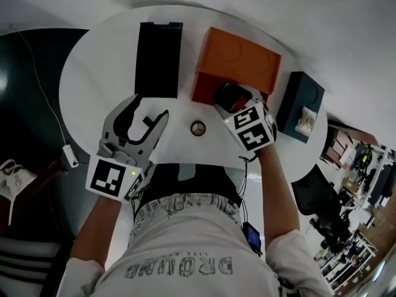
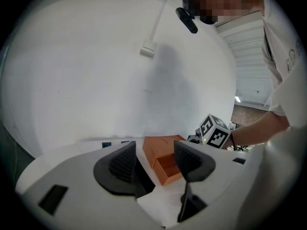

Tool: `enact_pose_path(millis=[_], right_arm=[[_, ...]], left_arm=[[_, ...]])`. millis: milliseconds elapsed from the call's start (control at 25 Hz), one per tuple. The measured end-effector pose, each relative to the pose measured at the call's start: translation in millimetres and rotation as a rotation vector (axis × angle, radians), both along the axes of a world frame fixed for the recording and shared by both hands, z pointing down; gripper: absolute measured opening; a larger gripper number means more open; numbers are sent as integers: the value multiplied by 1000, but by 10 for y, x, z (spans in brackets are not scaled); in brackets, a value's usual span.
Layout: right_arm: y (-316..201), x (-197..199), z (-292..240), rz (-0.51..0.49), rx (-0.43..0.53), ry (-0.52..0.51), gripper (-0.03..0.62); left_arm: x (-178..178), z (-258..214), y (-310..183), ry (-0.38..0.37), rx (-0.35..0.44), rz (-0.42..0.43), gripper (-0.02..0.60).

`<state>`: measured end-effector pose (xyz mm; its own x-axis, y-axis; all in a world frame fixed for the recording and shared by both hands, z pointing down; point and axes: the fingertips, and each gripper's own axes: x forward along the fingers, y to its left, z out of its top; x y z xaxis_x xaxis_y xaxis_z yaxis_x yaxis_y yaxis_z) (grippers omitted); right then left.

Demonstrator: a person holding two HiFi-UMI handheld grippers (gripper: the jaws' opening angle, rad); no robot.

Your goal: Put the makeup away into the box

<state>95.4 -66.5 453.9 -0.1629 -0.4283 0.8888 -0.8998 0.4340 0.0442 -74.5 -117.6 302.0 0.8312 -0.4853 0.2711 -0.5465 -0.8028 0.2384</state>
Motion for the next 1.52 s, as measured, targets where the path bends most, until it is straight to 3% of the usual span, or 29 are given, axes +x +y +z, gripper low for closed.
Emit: enact_pose_path(millis=[640,1160,1520], right_arm=[[151,166,220,84,-109,-42,331],[142,302,531,323,-191,-119,334],[114,356,552,377,-217,-88,342]], left_arm=[[156,93,-51,-13,-22,36,268],[135,102,-35,-25,-27,39,268],[100,129,-50,-28,-36,37,268]])
